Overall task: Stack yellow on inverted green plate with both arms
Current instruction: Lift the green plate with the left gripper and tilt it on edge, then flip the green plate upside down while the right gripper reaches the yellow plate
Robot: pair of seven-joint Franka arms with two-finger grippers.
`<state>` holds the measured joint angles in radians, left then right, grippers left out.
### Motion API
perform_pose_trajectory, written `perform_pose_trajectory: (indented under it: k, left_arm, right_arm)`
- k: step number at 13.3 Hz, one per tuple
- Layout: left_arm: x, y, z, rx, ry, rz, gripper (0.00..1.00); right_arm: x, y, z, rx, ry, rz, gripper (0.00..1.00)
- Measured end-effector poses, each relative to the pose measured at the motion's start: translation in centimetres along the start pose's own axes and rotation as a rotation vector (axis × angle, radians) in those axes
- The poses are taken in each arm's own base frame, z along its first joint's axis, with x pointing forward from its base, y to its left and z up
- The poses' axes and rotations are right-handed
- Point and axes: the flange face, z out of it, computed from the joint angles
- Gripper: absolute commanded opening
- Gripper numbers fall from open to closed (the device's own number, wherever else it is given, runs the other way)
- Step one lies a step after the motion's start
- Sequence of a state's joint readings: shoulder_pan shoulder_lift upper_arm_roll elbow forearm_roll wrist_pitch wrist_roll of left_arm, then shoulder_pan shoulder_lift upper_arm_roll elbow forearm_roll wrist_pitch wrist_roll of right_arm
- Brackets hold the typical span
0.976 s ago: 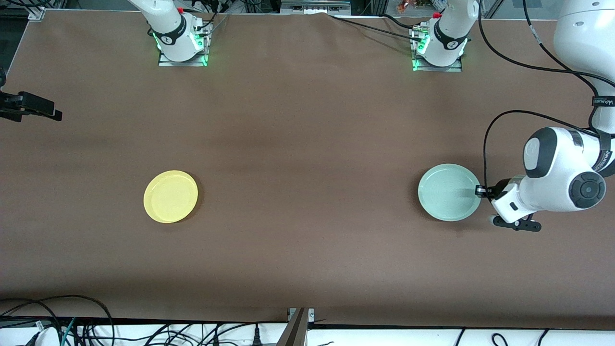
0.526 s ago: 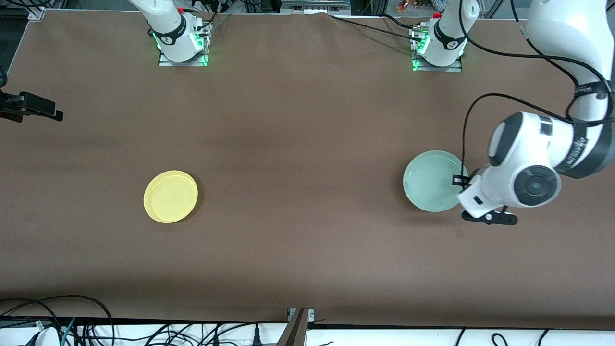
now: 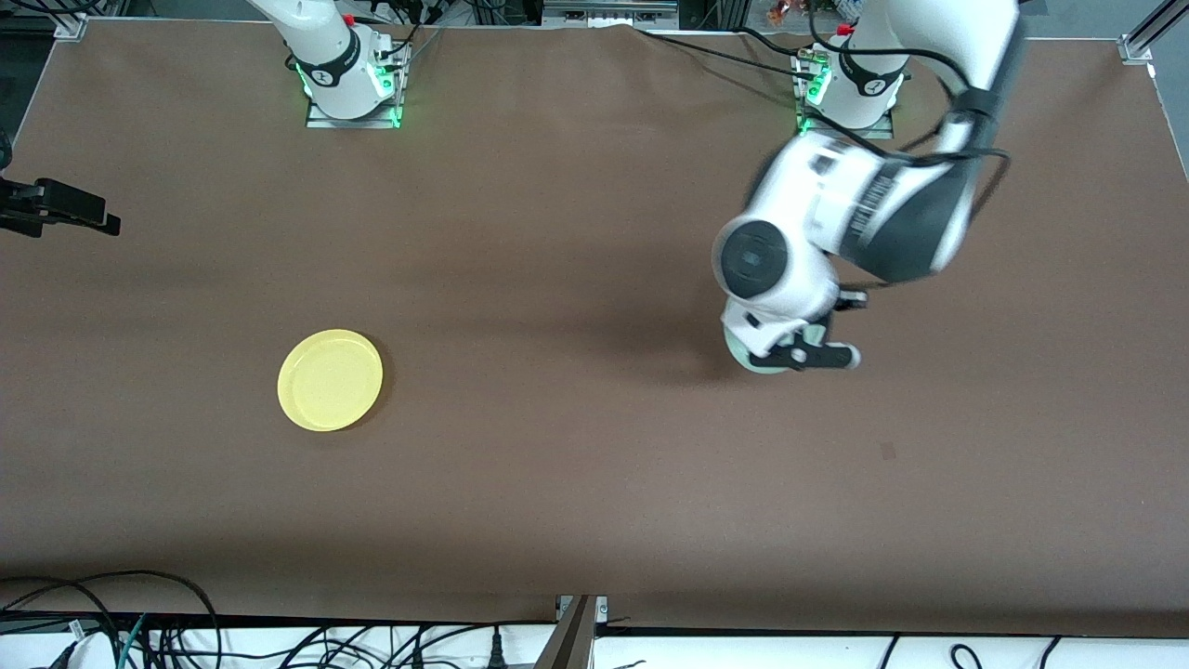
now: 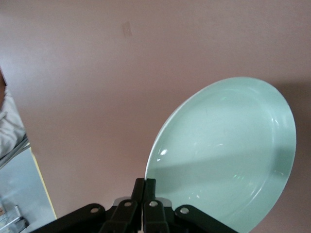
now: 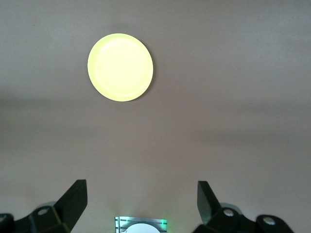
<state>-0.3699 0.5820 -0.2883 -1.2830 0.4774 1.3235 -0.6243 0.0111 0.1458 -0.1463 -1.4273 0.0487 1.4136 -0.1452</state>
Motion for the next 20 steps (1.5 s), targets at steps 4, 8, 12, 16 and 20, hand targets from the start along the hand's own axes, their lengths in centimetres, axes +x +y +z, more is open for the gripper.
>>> perform_pose_trajectory:
  k: [4,8,12,16,20]
  left_arm:
    - [-6.9,12.5,-1.5,0.256,0.210,-0.028,0.00]
    - [-9.6,22.7,2.9,0.436,0.392,-0.126,0.00]
    - [-6.5,22.9,2.4,0.531,0.540,-0.206,0.00]
    - [-5.5,22.5,1.8,0.615,0.612,-0.171,0.00]
    - [-4.4,24.8,5.5,0.687,0.642,-0.130,0.00]
  right_arm:
    - [0.1,0.3,0.1,0.000,0.002,0.005,1.00]
    - [0.2,0.4,0.1,-0.001,0.007,0.007,1.00]
    - [0.5,0.2,0.6,-0.001,-0.003,0.004,1.00]
    - [1.1,0.3,1.6,-0.001,-0.021,0.005,1.00]
    - [1.6,2.6,4.0,0.010,-0.083,0.045,1.00]
